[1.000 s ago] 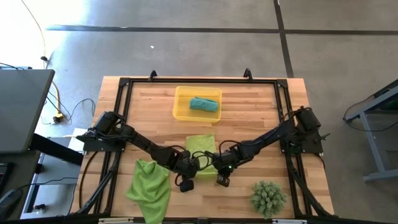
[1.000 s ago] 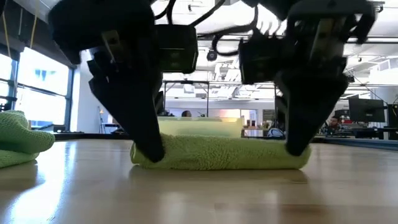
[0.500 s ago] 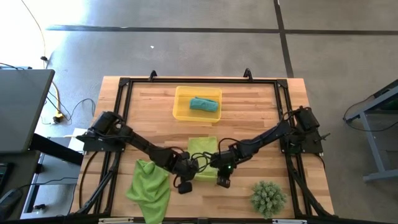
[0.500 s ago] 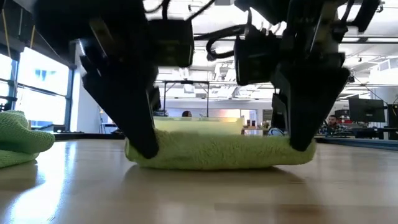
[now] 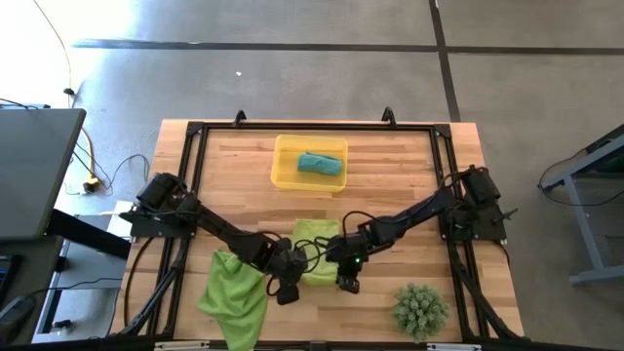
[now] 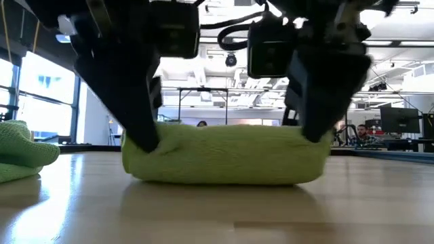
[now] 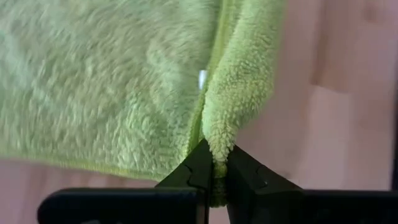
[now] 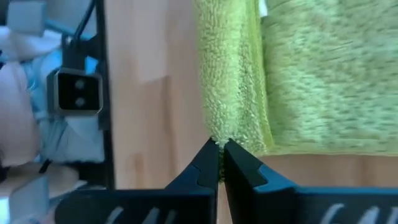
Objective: Roll microfiber towels into tight, uniform cylinder then place into a basket
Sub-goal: Roll the light green microfiber towel
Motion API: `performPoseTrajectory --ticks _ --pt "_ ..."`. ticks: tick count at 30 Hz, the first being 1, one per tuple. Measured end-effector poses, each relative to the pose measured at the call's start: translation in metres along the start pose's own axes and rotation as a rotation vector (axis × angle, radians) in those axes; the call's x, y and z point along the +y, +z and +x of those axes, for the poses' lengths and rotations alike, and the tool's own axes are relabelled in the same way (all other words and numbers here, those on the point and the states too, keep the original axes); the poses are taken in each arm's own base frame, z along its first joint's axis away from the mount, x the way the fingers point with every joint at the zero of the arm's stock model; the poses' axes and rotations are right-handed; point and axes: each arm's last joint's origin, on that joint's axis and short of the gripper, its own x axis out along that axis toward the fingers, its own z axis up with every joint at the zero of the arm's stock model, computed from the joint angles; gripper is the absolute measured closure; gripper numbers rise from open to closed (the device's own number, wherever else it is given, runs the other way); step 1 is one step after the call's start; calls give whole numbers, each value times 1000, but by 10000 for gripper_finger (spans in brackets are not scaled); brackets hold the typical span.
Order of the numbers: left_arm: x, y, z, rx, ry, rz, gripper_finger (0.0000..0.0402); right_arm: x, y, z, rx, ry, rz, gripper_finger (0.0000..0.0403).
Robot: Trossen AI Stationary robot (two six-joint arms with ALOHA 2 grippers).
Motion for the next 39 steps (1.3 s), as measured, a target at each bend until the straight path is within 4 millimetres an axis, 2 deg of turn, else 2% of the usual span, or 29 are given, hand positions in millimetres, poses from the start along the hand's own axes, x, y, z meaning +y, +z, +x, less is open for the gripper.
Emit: performPoseTrajectory --ticks 5,11,14,21,26,28,31,35,39 --pt "12 -4 11 48 89 -119 385 -11 6 -2 -60 -90 71 402" --pt "15 -3 15 50 103 -143 385 -19 8 -3 -95 -174 74 394" --pt "15 -3 15 50 106 -137 385 -21 8 -4 -108 -227 15 367" --pt "15 -3 16 53 110 -125 385 -20 2 -12 -8 -198 -57 269" --pt "15 -3 16 52 112 -105 385 -10 -4 -28 38 -196 -56 244" --pt "15 -3 16 52 112 -98 385 -2 -4 -30 1 -204 -117 247" --pt "15 -3 16 49 116 -97 385 15 -8 -24 -69 -234 -321 255" --pt "15 -3 17 49 116 -97 385 32 -16 -6 -143 -352 -605 264" --pt "16 -4 17 48 118 -97 385 36 -23 15 -173 -415 -756 265"
